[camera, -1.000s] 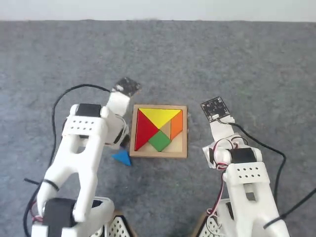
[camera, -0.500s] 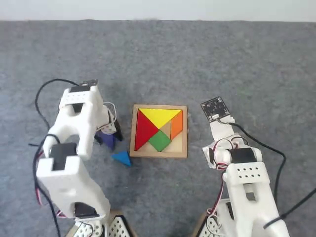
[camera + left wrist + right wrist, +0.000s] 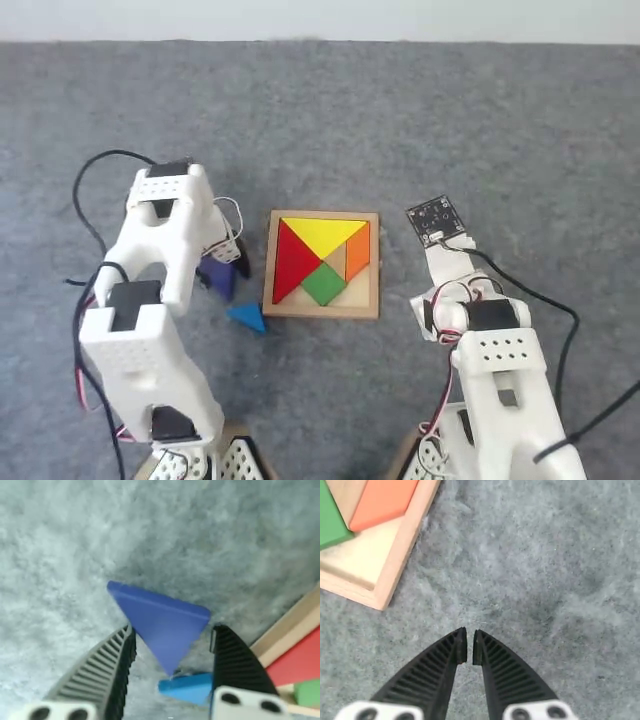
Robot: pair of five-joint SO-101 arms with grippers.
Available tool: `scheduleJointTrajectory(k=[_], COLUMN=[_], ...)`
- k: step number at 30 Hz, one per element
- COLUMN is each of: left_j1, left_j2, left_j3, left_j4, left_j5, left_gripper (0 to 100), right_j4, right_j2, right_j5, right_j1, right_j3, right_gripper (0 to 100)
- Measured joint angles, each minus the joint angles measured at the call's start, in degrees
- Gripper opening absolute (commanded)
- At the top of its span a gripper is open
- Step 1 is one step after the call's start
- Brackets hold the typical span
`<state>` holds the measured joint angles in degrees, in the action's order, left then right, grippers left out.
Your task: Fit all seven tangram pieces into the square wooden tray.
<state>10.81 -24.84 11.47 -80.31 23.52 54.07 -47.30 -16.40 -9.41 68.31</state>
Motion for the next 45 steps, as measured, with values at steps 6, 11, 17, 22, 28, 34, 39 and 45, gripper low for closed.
scheduleJointTrajectory(k=[6,11,17,22,28,34,39,45], left_j1=[0.18,1.41,5.1,4.57,1.32,-2.02,-2.2,-2.2], left_j2=[0.18,0.7,1.49,1.49,1.49,1.49,1.49,2.29], left_j3=[-0.44,-0.88,-2.64,-2.64,-2.02,-2.02,-0.26,2.2], left_j4=[0.0,0.0,0.88,4.22,4.66,2.99,2.73,4.4], left_j5=[7.91,8.62,9.93,10.11,10.11,10.11,6.68,0.62], left_gripper=[24,24,24,24,24,24,24,24], right_j4=[0.0,0.0,0.0,0.0,0.0,0.0,0.0,0.0], right_j2=[0.0,0.0,0.0,0.0,0.0,0.0,0.0,0.0], right_j5=[0.0,0.0,0.0,0.0,0.0,0.0,0.0,0.0], right_j1=[0.0,0.0,0.0,0.0,0.0,0.0,0.0,0.0], right_j3=[0.0,0.0,0.0,0.0,0.0,0.0,0.0,0.0], right_gripper=[4.0,4.0,4.0,4.0,4.0,4.0,4.0,4.0])
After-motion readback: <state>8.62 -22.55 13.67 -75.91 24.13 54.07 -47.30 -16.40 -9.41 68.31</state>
